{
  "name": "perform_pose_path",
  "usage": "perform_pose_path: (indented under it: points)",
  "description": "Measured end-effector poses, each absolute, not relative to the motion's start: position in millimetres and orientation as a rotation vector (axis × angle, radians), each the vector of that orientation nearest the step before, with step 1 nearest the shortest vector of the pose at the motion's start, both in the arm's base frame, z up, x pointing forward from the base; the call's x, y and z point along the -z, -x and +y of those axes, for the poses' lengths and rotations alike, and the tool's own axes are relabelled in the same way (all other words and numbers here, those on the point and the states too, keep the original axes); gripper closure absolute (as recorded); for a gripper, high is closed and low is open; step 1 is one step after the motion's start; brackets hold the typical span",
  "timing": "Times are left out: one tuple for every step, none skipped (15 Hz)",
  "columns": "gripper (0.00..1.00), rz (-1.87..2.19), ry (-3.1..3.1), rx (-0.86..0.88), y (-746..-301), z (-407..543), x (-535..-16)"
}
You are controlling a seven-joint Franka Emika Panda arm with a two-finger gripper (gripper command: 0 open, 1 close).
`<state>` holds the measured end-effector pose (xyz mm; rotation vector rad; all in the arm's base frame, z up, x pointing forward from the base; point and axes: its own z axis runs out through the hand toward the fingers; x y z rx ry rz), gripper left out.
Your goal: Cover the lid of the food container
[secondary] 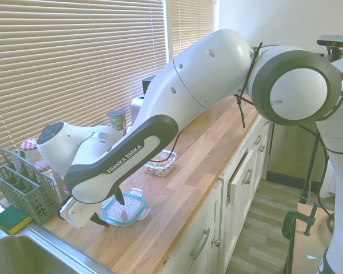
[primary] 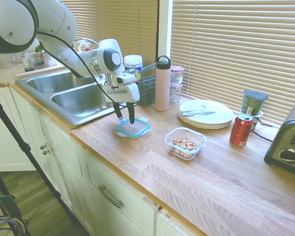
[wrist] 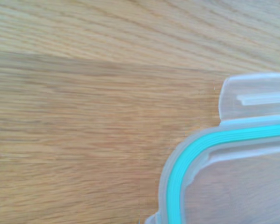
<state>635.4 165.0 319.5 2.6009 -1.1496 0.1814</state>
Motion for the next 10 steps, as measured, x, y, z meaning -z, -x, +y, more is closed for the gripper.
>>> perform_pose_path:
  points:
    - [1.0,-1.149,-2.6,-0.18,-635.5,164.2,-318.8]
    - [1.0,-1.148,-2.598,-0.18,-635.7,163.6,-318.1]
    - [1.0,-1.146,-2.598,-0.18,-635.7,163.7,-317.5]
    - [1.0,-1.143,-2.598,-0.179,-635.4,164.6,-316.8]
    - [1.0,-1.139,-2.598,-0.179,-634.9,165.7,-316.0]
    - [1.0,-1.135,-2.599,-0.179,-634.6,166.9,-315.3]
    - [1.0,-1.13,-2.6,-0.18,-634.0,168.5,-314.5]
    - [1.0,-1.126,-2.6,-0.18,-633.4,169.4,-313.8]
    - [1.0,-1.121,-2.6,-0.18,-632.6,170.6,-313.0]
    - [1.0,-1.116,-2.599,-0.181,-632.1,171.4,-312.4]
